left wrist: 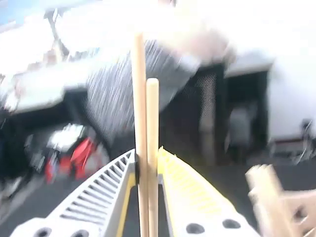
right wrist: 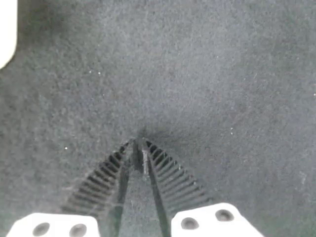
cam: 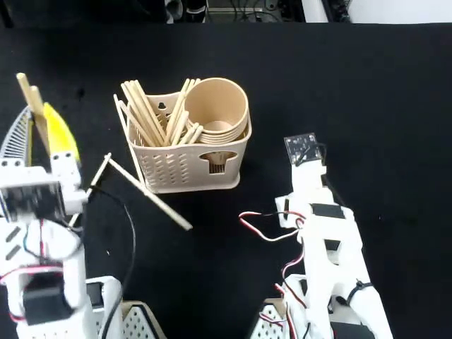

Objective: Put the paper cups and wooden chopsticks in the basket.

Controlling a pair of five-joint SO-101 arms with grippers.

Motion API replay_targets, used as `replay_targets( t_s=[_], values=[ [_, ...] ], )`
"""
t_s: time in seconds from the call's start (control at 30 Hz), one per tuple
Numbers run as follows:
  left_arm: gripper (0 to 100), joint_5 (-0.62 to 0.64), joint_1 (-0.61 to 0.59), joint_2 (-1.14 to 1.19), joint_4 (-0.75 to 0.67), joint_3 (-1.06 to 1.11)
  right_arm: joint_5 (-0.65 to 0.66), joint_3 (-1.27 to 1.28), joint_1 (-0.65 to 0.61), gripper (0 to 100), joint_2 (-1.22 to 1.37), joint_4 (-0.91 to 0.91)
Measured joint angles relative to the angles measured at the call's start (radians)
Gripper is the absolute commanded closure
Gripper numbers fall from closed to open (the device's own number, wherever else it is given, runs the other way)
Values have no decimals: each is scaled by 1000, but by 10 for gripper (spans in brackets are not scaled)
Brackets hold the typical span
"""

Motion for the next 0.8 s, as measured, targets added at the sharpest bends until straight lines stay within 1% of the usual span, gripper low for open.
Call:
replay_targets(
  t_s=[0.17, 0.23, 0.43, 0.53, 0.7, 0.8],
  values=[
    [971, 8, 133, -58, -78, -5, 0, 0, 0, 986, 0, 0],
    [971, 66, 167, -57, -87, -26, 0, 0, 0, 986, 0, 0],
    [971, 324, 195, 14, -89, -164, 0, 0, 0, 986, 0, 0],
    [971, 413, 195, 100, -89, -249, 0, 0, 0, 986, 0, 0],
    [971, 459, 198, 285, -89, -358, 0, 0, 0, 986, 0, 0],
    [971, 465, 230, 373, -89, -387, 0, 0, 0, 986, 0, 0]
  ],
)
